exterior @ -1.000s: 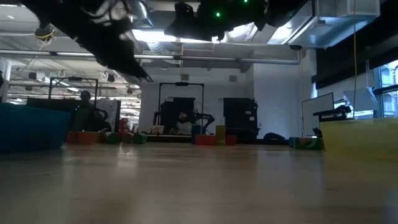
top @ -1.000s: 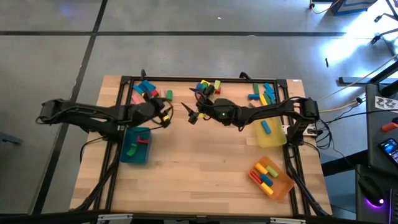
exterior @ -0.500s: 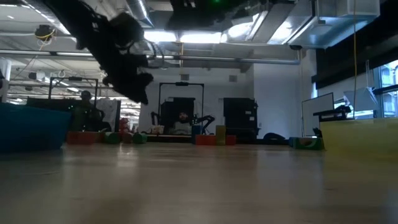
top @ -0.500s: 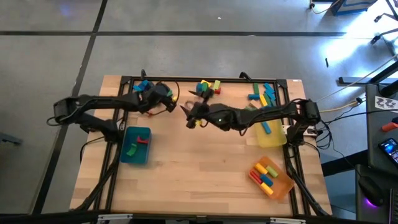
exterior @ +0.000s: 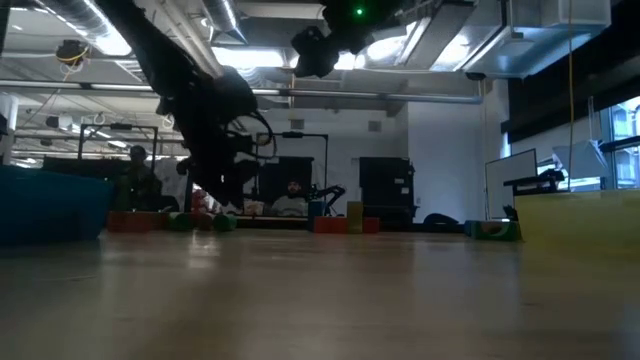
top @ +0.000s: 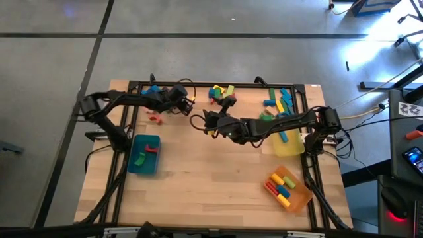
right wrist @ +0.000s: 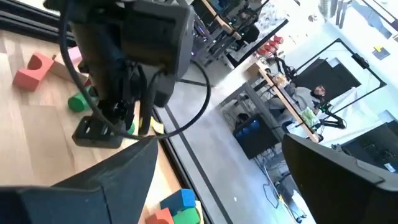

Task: Sort blocks by size
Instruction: Put the green cylindrical block into the orange bin

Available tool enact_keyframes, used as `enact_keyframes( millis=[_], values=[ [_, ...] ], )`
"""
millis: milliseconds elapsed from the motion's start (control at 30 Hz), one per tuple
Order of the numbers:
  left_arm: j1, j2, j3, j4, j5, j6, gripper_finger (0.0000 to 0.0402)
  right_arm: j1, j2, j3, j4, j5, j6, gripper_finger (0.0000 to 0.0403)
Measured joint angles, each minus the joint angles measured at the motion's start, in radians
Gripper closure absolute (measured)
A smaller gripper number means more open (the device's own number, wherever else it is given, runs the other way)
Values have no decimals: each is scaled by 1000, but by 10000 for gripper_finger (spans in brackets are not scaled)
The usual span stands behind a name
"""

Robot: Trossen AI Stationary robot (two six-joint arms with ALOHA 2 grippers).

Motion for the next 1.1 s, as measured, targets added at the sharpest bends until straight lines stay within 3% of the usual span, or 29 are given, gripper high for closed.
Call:
enact_keyframes(
  millis=[367, 700, 933, 1100],
  values=[
    [10, 63, 11, -36, -64, -25, 210, 0, 0, 0, -5, -6, 25, 56],
    [9, 63, 11, -75, 4, -29, 210, 0, 0, 0, -7, -7, 47, 56],
    [1, 63, 11, -79, 138, 4, 210, 0, 0, 0, -8, -14, 51, 56],
    [1, 63, 11, -100, 140, 41, 239, 0, 0, 0, -9, -87, 76, 56]
  ],
)
